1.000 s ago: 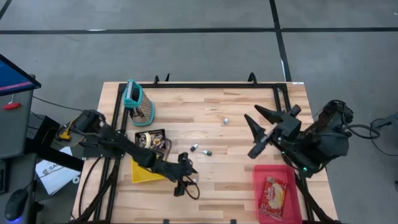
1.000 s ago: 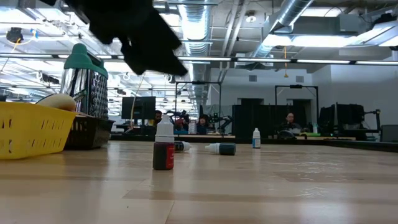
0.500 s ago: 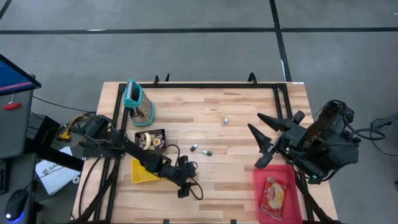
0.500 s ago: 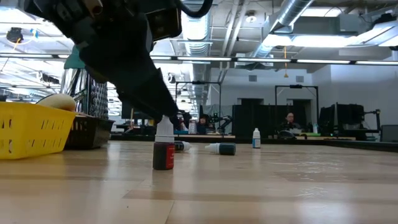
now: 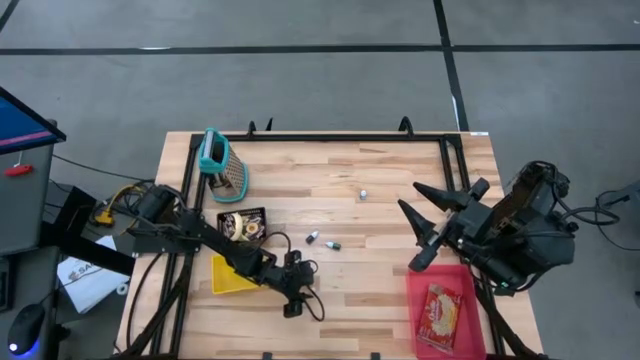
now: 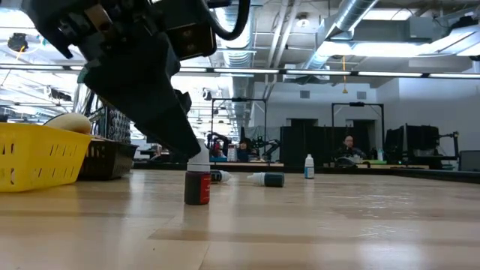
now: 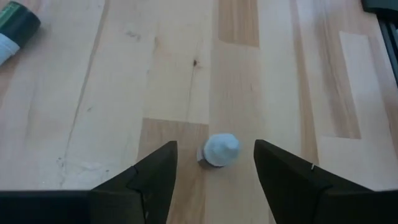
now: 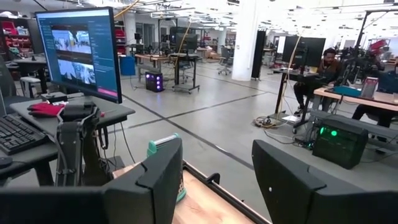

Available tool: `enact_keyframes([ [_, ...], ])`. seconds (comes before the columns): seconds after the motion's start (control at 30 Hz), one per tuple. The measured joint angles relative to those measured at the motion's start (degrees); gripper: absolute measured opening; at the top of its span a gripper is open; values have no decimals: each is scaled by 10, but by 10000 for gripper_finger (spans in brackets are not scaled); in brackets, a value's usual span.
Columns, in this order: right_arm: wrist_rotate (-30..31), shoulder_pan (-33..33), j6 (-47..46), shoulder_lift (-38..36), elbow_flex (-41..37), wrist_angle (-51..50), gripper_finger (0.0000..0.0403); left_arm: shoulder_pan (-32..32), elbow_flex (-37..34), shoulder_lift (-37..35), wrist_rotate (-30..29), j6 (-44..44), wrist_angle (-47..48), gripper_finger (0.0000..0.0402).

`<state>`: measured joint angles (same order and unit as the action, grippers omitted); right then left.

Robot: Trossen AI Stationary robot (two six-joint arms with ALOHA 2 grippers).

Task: Pick & Place Food Item
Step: Put the red food coloring bottle into the yellow bin

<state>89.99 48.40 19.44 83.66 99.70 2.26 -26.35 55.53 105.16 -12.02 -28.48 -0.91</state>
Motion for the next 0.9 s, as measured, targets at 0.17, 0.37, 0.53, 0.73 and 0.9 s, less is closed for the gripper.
enact_keyframes([
  [0.17,0,0,0,0,0,-2,187,14,0,0,19,1,0,209],
  [0.37,0,0,0,0,0,-2,187,20,0,3,53,10,0,188],
  [0.53,0,0,0,0,0,-2,187,20,0,4,71,14,0,153],
  [0.73,0,0,1,0,0,-2,187,20,0,4,71,13,0,100],
  [0.9,0,0,1,0,0,-2,187,20,0,4,71,12,-1,60],
])
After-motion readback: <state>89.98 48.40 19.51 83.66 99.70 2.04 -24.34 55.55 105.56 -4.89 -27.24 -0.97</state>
